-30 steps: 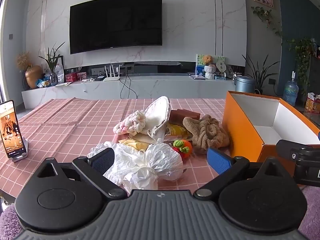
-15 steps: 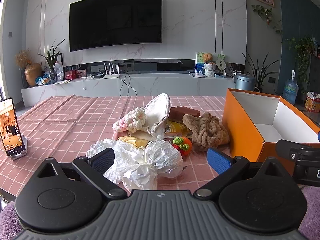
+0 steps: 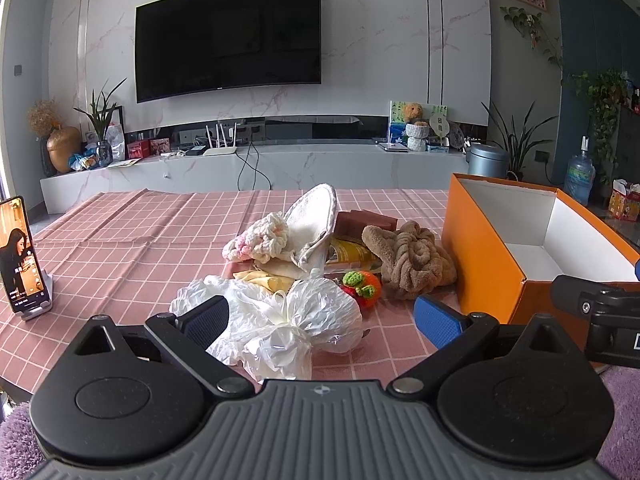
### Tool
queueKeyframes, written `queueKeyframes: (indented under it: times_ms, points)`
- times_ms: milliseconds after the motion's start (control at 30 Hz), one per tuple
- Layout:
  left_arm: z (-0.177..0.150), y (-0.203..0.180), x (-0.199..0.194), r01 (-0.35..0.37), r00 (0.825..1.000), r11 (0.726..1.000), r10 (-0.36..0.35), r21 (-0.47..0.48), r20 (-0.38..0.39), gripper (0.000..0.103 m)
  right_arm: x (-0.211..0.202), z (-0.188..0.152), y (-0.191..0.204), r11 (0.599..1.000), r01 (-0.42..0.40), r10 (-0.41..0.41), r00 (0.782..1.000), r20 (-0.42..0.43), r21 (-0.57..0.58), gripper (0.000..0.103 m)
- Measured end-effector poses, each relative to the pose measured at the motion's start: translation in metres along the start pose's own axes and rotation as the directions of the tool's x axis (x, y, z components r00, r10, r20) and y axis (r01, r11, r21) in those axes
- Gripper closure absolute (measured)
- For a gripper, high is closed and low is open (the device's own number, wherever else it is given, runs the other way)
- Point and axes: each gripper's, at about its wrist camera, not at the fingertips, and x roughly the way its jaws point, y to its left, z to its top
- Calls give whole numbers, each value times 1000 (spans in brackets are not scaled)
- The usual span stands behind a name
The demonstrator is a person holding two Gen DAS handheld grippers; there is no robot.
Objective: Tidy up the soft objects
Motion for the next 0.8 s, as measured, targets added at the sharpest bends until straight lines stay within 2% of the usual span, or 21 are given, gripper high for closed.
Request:
queueKeyframes:
  times_ms: [800]
  points:
    - [0, -4, -2, 6, 1000, 1000, -6, 9, 6, 0, 0, -1, -1, 1000, 4, -4, 1000, -6, 7, 2]
